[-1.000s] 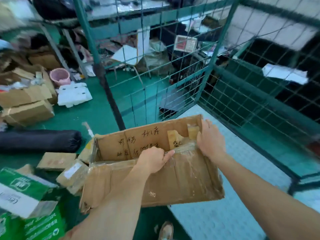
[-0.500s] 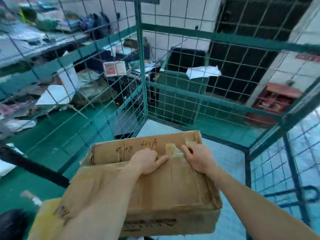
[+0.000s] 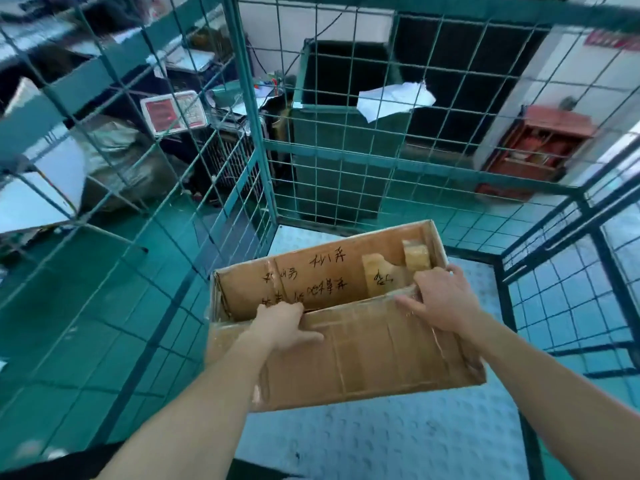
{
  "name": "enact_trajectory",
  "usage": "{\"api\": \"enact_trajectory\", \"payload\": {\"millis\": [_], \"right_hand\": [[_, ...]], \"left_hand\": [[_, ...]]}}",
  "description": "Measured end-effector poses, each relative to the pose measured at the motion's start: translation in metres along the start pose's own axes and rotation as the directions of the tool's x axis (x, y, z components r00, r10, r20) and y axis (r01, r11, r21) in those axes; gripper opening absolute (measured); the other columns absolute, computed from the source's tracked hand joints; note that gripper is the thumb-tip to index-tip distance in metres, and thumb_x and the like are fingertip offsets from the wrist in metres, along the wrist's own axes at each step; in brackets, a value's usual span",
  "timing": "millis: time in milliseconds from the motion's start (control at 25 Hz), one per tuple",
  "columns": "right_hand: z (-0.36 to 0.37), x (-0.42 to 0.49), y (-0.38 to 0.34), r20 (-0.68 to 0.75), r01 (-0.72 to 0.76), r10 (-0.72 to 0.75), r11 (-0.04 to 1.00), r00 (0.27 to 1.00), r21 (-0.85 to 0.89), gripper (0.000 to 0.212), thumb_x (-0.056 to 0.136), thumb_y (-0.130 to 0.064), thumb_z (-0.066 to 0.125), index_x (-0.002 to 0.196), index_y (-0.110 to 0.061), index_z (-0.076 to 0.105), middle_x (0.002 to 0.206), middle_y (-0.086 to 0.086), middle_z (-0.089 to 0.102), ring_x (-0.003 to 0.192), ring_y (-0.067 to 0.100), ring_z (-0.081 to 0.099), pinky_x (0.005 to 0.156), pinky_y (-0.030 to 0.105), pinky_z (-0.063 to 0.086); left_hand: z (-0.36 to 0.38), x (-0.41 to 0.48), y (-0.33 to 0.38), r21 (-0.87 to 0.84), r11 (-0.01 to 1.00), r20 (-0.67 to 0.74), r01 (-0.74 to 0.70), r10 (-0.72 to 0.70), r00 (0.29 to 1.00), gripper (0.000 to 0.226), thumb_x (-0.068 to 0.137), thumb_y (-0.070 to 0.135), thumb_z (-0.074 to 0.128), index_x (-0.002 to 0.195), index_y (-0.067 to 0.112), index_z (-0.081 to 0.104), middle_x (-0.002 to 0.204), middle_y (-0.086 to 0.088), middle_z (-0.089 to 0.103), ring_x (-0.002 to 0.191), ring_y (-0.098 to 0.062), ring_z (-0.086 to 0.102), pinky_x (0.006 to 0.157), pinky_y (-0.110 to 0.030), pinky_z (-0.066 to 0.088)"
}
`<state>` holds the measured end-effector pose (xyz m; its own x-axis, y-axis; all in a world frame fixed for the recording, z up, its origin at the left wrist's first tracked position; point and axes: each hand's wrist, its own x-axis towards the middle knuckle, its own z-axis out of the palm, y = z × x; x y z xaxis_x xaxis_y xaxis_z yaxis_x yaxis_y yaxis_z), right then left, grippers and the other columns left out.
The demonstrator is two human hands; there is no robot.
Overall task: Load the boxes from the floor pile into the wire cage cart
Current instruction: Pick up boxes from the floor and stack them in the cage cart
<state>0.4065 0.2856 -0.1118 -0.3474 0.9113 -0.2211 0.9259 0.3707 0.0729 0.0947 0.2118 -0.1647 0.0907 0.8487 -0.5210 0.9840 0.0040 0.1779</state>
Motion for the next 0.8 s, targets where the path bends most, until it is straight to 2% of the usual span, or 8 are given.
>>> {"api": "enact_trajectory", "payload": {"millis": [80, 160, 240, 360, 520, 640, 720, 800], "right_hand": [[0.016, 0.014, 0.000, 0.163, -0.074, 0.093, 0.990, 0.982, -0.122, 0.069, 0.078, -0.087, 0.040, 0.107, -0.026, 0.054, 0.113, -0.005, 0.059, 0.114, 0.017, 0.055, 0.115, 0.064, 0.022], [0.044, 0.028, -0.002, 0.281, -0.121, 0.158, 0.982, 0.947, -0.146, 0.086, 0.073, -0.088, 0.049, 0.127, -0.021, 0.050, 0.130, -0.001, 0.053, 0.130, 0.022, 0.045, 0.113, 0.072, 0.018], [0.075, 0.040, -0.008, 0.340, -0.187, 0.211, 0.977, 0.917, -0.101, 0.090, 0.073, -0.086, 0.053, 0.132, -0.019, 0.046, 0.134, 0.000, 0.049, 0.134, 0.023, 0.041, 0.113, 0.072, 0.022], [0.129, 0.065, -0.013, 0.370, -0.282, 0.281, 0.958, 0.885, -0.053, 0.091, 0.072, -0.087, 0.054, 0.134, -0.020, 0.044, 0.135, 0.000, 0.048, 0.135, 0.023, 0.042, 0.111, 0.071, 0.027], [0.186, 0.113, -0.007, 0.336, -0.305, 0.296, 0.952, 0.894, -0.025, 0.091, 0.071, -0.087, 0.056, 0.132, -0.019, 0.048, 0.133, 0.002, 0.051, 0.133, 0.024, 0.044, 0.111, 0.069, 0.027], [0.226, 0.167, 0.004, 0.270, -0.285, 0.279, 0.958, 0.921, -0.019, 0.090, 0.070, -0.086, 0.058, 0.128, -0.018, 0.050, 0.132, 0.004, 0.052, 0.133, 0.025, 0.044, 0.114, 0.063, 0.027], [0.247, 0.195, 0.012, 0.231, -0.293, 0.285, 0.956, 0.930, 0.002, 0.088, 0.072, -0.080, 0.062, 0.130, -0.015, 0.048, 0.134, 0.007, 0.050, 0.133, 0.028, 0.043, 0.115, 0.058, 0.030], [0.270, 0.217, 0.020, 0.190, -0.321, 0.295, 0.939, 0.936, 0.121, 0.088, 0.076, -0.071, 0.068, 0.138, -0.013, 0.043, 0.140, 0.010, 0.046, 0.134, 0.031, 0.042, 0.111, 0.053, 0.038]], "left_hand": [[-0.001, 0.033, -0.004, -0.016, 0.999, -0.015, 0.036, -0.036, 0.999, 0.059, 0.080, 0.078, 0.059, 0.104, 0.024, 0.052, 0.105, 0.003, 0.062, 0.106, -0.023, 0.061, 0.103, -0.062, 0.040], [0.007, 0.067, -0.008, 0.037, 0.998, -0.018, 0.054, -0.053, 0.998, 0.066, 0.079, 0.077, 0.061, 0.115, 0.021, 0.052, 0.116, 0.001, 0.062, 0.114, -0.023, 0.058, 0.103, -0.067, 0.039], [0.019, 0.100, -0.016, 0.098, 0.994, -0.016, 0.045, -0.043, 0.999, 0.077, 0.079, 0.077, 0.061, 0.127, 0.018, 0.051, 0.127, -0.001, 0.060, 0.122, -0.023, 0.054, 0.105, -0.068, 0.038], [0.036, 0.150, -0.026, 0.179, 0.984, -0.011, 0.006, -0.004, 1.000, 0.080, 0.082, 0.077, 0.057, 0.134, 0.017, 0.048, 0.130, -0.001, 0.057, 0.128, -0.022, 0.050, 0.110, -0.072, 0.030], [0.053, 0.210, -0.036, 0.227, 0.974, -0.030, -0.010, 0.017, 0.999, 0.076, 0.084, 0.077, 0.055, 0.131, 0.017, 0.048, 0.128, -0.001, 0.056, 0.127, -0.021, 0.049, 0.109, -0.073, 0.028], [0.074, 0.262, -0.047, 0.216, 0.976, -0.067, 0.021, -0.007, 0.998, 0.072, 0.085, 0.075, 0.054, 0.127, 0.017, 0.048, 0.128, -0.003, 0.056, 0.126, -0.023, 0.049, 0.109, -0.072, 0.030], [0.089, 0.291, -0.053, 0.198, 0.980, -0.098, 0.032, -0.013, 0.995, 0.073, 0.088, 0.074, 0.051, 0.132, 0.016, 0.046, 0.131, -0.005, 0.054, 0.129, -0.024, 0.047, 0.111, -0.071, 0.029], [0.105, 0.317, -0.056, 0.178, 0.984, -0.157, 0.019, 0.010, 0.988, 0.073, 0.090, 0.073, 0.047, 0.136, 0.017, 0.044, 0.137, -0.006, 0.051, 0.134, -0.026, 0.044, 0.115, -0.070, 0.024]]}}
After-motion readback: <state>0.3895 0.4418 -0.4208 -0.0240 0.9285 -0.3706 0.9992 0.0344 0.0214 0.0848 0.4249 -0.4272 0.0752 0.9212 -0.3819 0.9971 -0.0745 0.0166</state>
